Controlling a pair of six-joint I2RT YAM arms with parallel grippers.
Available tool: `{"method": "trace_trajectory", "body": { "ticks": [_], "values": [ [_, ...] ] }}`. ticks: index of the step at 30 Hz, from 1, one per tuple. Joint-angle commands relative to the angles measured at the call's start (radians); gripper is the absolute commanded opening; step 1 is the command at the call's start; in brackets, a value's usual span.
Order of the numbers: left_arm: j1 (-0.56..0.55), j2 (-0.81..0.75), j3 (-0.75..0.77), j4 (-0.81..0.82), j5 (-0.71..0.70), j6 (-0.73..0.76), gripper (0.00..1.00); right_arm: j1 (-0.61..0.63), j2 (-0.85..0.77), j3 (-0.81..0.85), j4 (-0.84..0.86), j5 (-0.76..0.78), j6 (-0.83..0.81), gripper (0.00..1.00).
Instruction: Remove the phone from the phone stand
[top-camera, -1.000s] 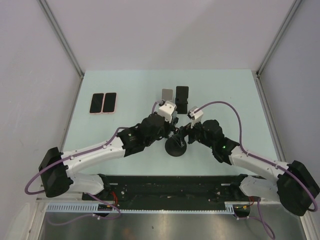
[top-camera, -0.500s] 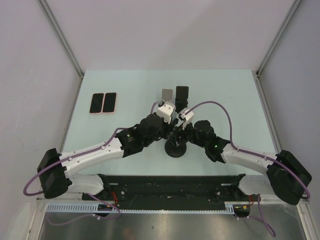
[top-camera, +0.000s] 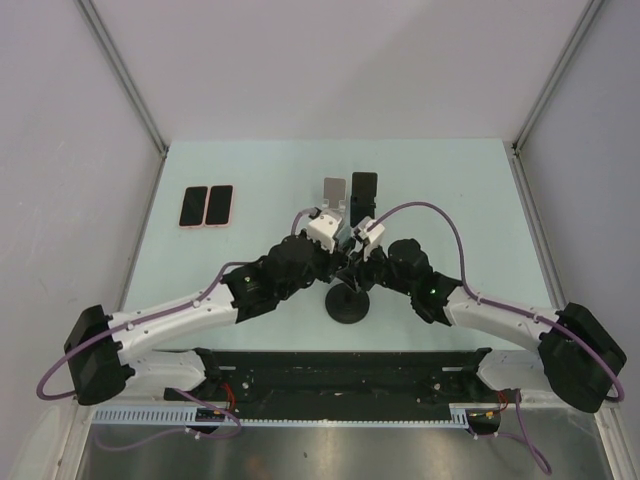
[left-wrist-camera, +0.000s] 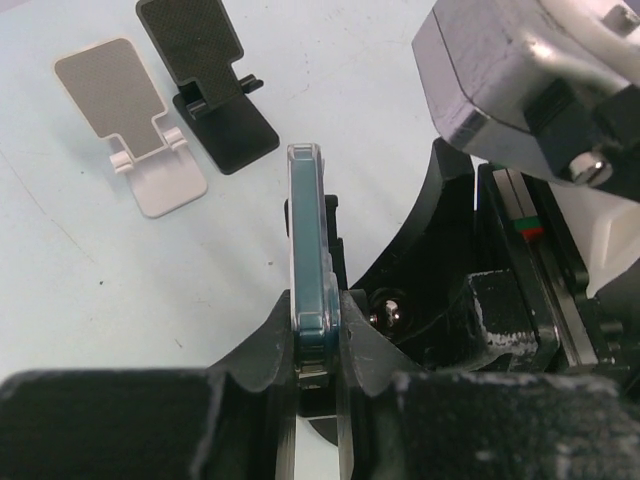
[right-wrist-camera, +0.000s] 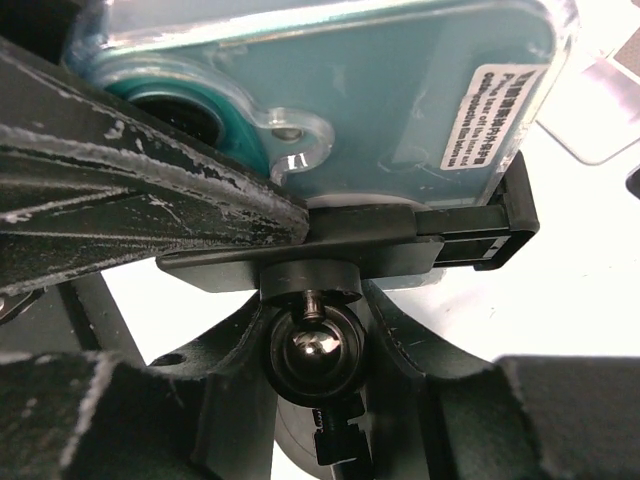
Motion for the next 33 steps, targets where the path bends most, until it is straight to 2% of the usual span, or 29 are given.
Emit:
{"method": "trace_trajectory", "body": {
  "ticks": [1,11,15,20,28,33],
  "values": [
    [0.041,-0.106,-0.037,-0.048,-0.008,0.023,0.0,-0.077,-0.074,0.028,-0.027,0.112,0.022,0.0],
    [0.089,-0.169,-0.059,-0.109,-0.056,0.04,0.0,-0.111,-0.123,0.001,-0.082,0.144,-0.008,0.0],
    [0.091,-0.169,-0.052,-0.129,-0.125,0.035,0.0,-0.104,-0.135,-0.003,-0.088,0.114,-0.044,0.0],
    [0.091,-0.139,-0.034,-0.137,-0.156,-0.002,0.0,0.0,-0.12,-0.002,-0.069,0.1,-0.117,0.0],
    [0.091,-0.115,-0.02,-0.152,-0.212,-0.022,0.0,0.077,-0.108,-0.003,-0.047,0.048,-0.192,0.0],
    [0.091,-0.082,-0.003,-0.149,-0.176,-0.094,0.0,0.121,-0.068,-0.002,-0.01,0.002,-0.197,0.0]
  ]
}}
